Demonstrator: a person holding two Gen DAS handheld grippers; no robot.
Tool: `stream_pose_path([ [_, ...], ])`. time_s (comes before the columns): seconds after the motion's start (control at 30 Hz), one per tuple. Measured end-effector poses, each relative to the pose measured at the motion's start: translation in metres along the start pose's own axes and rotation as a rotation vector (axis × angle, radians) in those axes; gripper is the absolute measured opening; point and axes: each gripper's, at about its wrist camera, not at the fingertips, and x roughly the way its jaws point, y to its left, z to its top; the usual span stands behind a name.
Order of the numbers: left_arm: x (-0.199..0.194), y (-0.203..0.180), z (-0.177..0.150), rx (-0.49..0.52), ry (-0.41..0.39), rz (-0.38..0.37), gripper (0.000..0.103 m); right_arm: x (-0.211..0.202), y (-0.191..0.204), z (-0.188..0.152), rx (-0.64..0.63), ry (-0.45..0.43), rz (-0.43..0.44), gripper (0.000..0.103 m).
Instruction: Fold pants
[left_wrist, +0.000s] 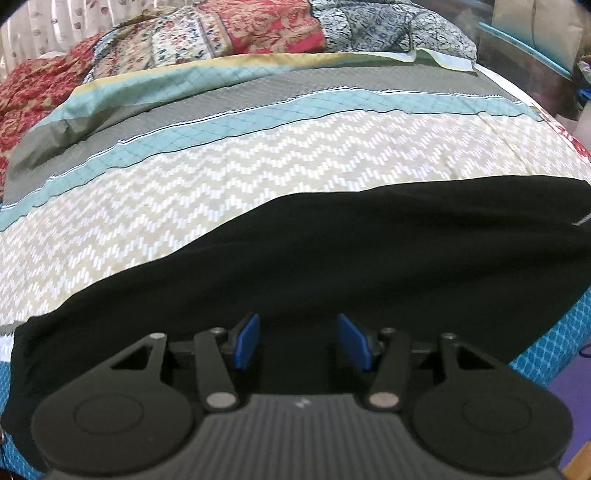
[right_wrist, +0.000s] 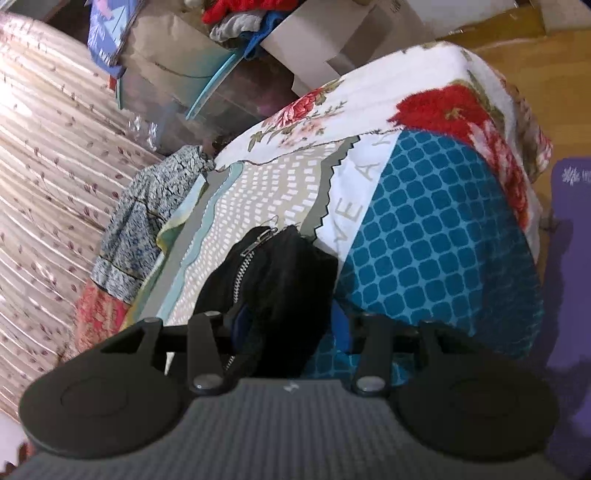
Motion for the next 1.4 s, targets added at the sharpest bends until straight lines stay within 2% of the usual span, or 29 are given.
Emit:
stream_pose_path([
  [0.1, 0.003, -0.012, 0.008, 0.012, 0.001, -0.013, 0.049, -0.001, -0.005, 0.001, 0.032, 0.002, 0.028, 0.048],
  [0.2, 0.009, -0.022, 0.012, 0.015, 0.011, -0.036, 0.047, -0.005, -0.006, 0.001, 0.042, 0.01, 0.047, 0.031],
  [0.33, 0.031, -0.032, 0.011, 0.027, 0.062, -0.063, 0.045, -0.006, -0.008, -0.001, 0.033, 0.014, 0.061, 0.035],
  [0.43, 0.053, -0.035, 0.005, 0.016, 0.142, -0.076, 0.043, -0.004, -0.019, -0.002, 0.11, 0.019, 0.091, 0.038],
  [0.53, 0.062, -0.037, 0.001, 0.016, 0.138, -0.07, 0.043, -0.003, -0.023, 0.002, 0.135, 0.032, 0.107, 0.036],
  [0.6, 0.061, -0.039, 0.002, 0.031, 0.135, -0.064, 0.043, -0.005, -0.017, 0.003, 0.102, 0.043, 0.098, 0.025],
  [0.7, 0.059, -0.037, 0.003, 0.022, 0.137, -0.073, 0.04, -0.011, -0.008, 0.001, 0.057, 0.041, 0.103, 0.018],
  [0.77, 0.054, -0.034, 0.006, -0.002, 0.139, -0.094, 0.034, -0.018, 0.005, -0.005, 0.018, 0.035, 0.121, 0.014],
  [0.9, 0.032, -0.027, 0.018, -0.056, 0.091, -0.208, 0.031, -0.034, 0.046, -0.016, -0.143, 0.051, 0.189, 0.011],
  [0.93, 0.025, -0.026, 0.023, -0.065, 0.066, -0.238, 0.033, -0.037, 0.059, -0.022, -0.196, 0.062, 0.207, 0.011],
  [1.0, 0.011, -0.027, 0.037, -0.074, 0.023, -0.302, 0.043, -0.043, 0.085, -0.038, -0.303, 0.085, 0.239, 0.011],
  [1.07, 0.002, -0.031, 0.053, -0.081, 0.001, -0.371, 0.062, -0.047, 0.108, -0.058, -0.4, 0.113, 0.268, 0.011],
  [1.1, -0.001, -0.034, 0.06, -0.087, -0.003, -0.394, 0.065, -0.049, 0.12, -0.07, -0.449, 0.129, 0.281, 0.011],
  [1.13, -0.002, -0.039, 0.067, -0.09, -0.003, -0.433, 0.075, -0.049, 0.13, -0.081, -0.485, 0.14, 0.29, 0.011],
  [1.17, -0.001, -0.043, 0.072, -0.086, -0.001, -0.466, 0.089, -0.05, 0.137, -0.092, -0.521, 0.156, 0.303, 0.01],
  [1.2, 0.001, -0.046, 0.075, -0.08, -0.004, -0.493, 0.092, -0.05, 0.145, -0.105, -0.555, 0.174, 0.314, 0.01],
  [1.3, 0.01, -0.049, 0.075, -0.094, -0.028, -0.469, 0.093, -0.044, 0.162, -0.148, -0.631, 0.241, 0.338, 0.009],
  [1.4, 0.03, -0.035, 0.059, -0.154, 0.017, -0.442, 0.089, -0.032, 0.165, -0.183, -0.659, 0.346, 0.348, 0.009],
])
